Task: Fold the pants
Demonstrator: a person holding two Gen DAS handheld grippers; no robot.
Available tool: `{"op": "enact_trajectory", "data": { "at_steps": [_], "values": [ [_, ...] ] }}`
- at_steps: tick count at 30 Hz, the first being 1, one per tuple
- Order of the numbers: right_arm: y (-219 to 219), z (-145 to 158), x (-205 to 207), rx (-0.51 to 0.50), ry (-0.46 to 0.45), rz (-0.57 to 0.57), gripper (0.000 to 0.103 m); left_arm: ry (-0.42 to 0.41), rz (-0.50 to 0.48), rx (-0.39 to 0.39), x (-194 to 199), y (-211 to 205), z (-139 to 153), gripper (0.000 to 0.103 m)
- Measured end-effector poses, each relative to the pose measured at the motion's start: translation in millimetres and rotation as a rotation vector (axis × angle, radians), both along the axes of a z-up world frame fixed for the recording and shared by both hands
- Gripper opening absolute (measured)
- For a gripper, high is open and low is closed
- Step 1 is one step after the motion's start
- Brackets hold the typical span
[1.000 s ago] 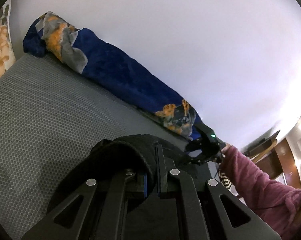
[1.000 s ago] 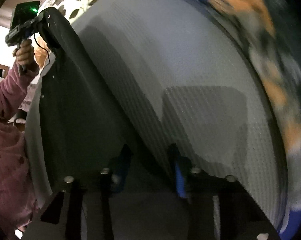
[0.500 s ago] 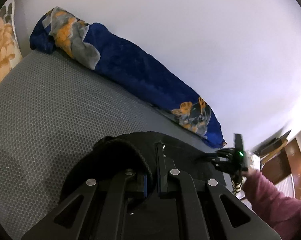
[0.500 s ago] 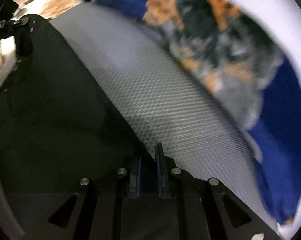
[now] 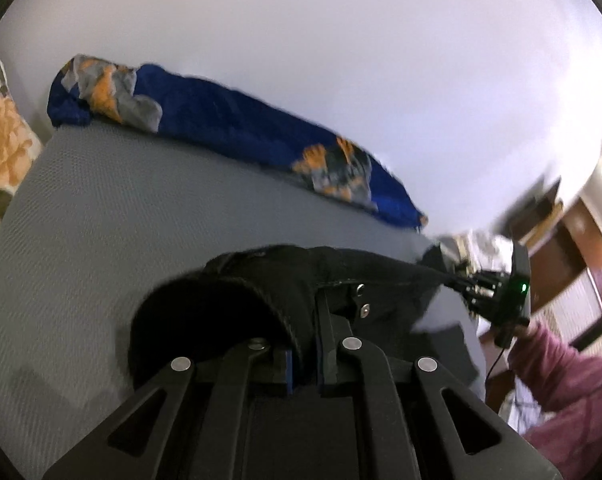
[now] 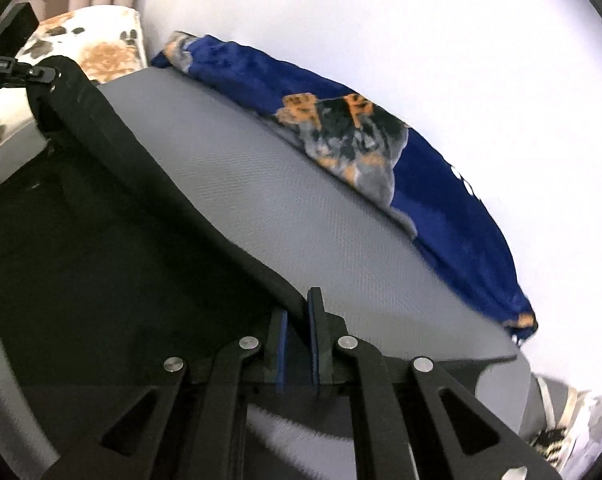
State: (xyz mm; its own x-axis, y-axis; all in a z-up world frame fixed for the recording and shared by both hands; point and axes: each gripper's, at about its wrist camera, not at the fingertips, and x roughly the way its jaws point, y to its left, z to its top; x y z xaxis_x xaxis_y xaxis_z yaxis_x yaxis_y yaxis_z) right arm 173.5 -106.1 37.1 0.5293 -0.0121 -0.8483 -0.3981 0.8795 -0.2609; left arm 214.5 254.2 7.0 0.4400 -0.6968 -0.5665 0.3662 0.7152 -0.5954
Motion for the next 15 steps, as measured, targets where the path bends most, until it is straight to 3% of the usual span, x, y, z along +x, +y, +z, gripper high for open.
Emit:
{"op": "enact_trajectory", "data": {
  "at_steps": [4, 10, 13, 15],
  "values": [
    [8.9, -11.1, -43.4, 0.027, 0.074, -0.009, 0.006, 0.047, -0.062, 0.057, -41.0, -0.4, -15.9, 0.009],
    [19.2, -50.8, -98.6, 0.075, 0.209, -0.011, 0.006, 0.156, -0.129, 0.169, -87.1, -2.0, -56.8, 0.011],
    [25.7, -72.6, -110.3, 0.054, 0.246, 0.003, 0.006, 0.210, -0.130, 0.257, -101.3, -5.2, -78.7, 0.016],
    [28.0, -86.0, -113.0, 0.046, 0.258, 0.005, 0.006, 0.226, -0.116, 0.267, -106.3, -4.1, -84.4, 0.022]
  ]
}}
